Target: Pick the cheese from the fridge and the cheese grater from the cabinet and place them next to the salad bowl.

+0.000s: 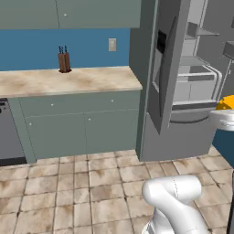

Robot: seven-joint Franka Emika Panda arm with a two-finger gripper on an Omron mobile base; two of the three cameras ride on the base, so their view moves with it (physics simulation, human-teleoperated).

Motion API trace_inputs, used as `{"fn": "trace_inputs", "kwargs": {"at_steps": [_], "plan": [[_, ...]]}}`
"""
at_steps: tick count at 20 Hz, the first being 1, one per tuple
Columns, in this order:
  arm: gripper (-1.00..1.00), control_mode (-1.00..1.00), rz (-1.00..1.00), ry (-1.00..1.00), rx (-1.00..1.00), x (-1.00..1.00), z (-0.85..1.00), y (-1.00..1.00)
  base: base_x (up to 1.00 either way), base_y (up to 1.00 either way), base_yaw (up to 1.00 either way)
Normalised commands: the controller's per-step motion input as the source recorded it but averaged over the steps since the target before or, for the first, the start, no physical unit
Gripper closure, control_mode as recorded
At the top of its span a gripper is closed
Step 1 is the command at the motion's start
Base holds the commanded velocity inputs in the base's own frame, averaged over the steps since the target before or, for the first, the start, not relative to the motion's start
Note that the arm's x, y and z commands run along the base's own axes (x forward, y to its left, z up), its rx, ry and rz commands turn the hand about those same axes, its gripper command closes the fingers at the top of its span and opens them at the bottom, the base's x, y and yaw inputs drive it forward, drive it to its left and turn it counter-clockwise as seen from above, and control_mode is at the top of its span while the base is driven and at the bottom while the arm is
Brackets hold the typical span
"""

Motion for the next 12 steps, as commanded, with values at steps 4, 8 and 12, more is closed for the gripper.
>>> {"fn": "trace_inputs", "kwargs": {"at_steps": [4, 8, 12], "plan": [[1.0, 1.0, 0.0, 0.0, 0.0, 0.0, 0.0, 0.0, 0.12, 0.63, 0.74], [1.0, 1.0, 0.0, 0.0, 0.0, 0.0, 0.0, 0.0, 0.01, 0.73, 0.8], [1.0, 1.0, 0.0, 0.0, 0.0, 0.0, 0.0, 0.0, 0.14, 0.59, 0.71]]}}
